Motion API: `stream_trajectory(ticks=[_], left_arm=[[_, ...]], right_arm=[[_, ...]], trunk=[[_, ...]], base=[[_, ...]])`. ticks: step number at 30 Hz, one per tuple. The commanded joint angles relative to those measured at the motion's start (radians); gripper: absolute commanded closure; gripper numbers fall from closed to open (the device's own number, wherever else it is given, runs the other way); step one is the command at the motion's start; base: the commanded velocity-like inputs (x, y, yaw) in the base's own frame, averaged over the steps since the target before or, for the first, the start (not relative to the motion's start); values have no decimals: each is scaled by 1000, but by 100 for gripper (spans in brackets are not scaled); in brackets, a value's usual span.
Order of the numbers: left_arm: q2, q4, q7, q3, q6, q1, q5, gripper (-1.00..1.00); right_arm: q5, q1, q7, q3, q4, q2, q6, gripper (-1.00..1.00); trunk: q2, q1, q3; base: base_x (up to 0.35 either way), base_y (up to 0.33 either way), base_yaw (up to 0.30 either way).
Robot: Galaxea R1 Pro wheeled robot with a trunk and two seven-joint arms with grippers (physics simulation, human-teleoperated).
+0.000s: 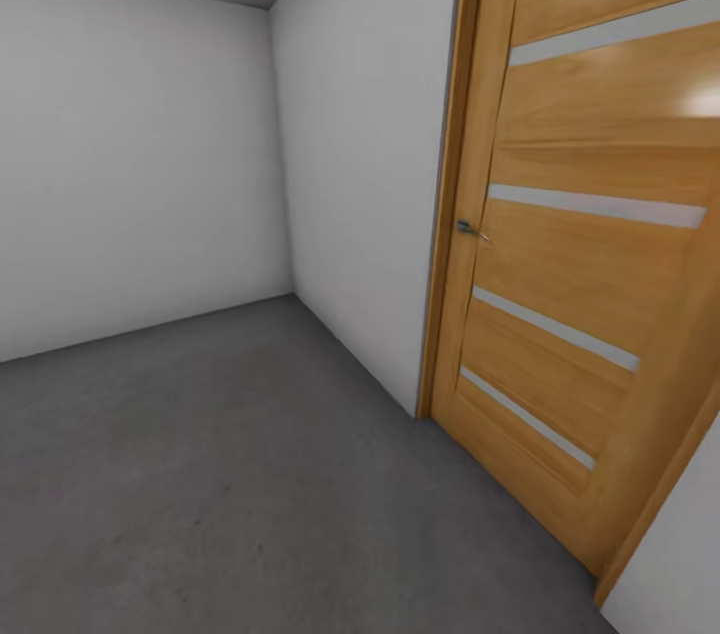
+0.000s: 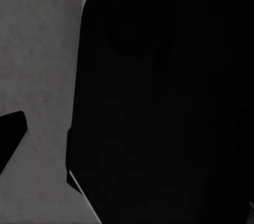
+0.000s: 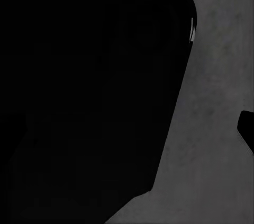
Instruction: Move the two storage containers from the living room to the garage. In the garage, place one container on the floor and stack the other container on top of it (either order is fine).
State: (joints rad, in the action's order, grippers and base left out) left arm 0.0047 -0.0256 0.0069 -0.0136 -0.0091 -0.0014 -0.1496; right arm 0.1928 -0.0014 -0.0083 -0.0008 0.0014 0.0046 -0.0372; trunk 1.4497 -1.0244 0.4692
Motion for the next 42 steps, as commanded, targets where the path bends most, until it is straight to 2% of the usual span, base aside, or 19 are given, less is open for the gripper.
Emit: stream_trajectory(ticks=[1, 19, 42], left_arm=[[0, 0, 1, 0, -1, 0, -7, -100], [0, 0, 1, 0, 0, 0, -7, -100], [0, 1, 1, -1, -1, 0, -7, -100]], right_arm=[[6, 0, -1, -1, 0, 0, -3, -100], [-3, 0, -1, -4, 0, 0, -4, -100], [-4, 0, -1, -5, 0, 0, -4, -100]], trunk=[[0, -1, 1], [0, -1, 1], [0, -1, 1]], base=[[322, 101, 0], [322, 147, -10], [310, 190, -235]])
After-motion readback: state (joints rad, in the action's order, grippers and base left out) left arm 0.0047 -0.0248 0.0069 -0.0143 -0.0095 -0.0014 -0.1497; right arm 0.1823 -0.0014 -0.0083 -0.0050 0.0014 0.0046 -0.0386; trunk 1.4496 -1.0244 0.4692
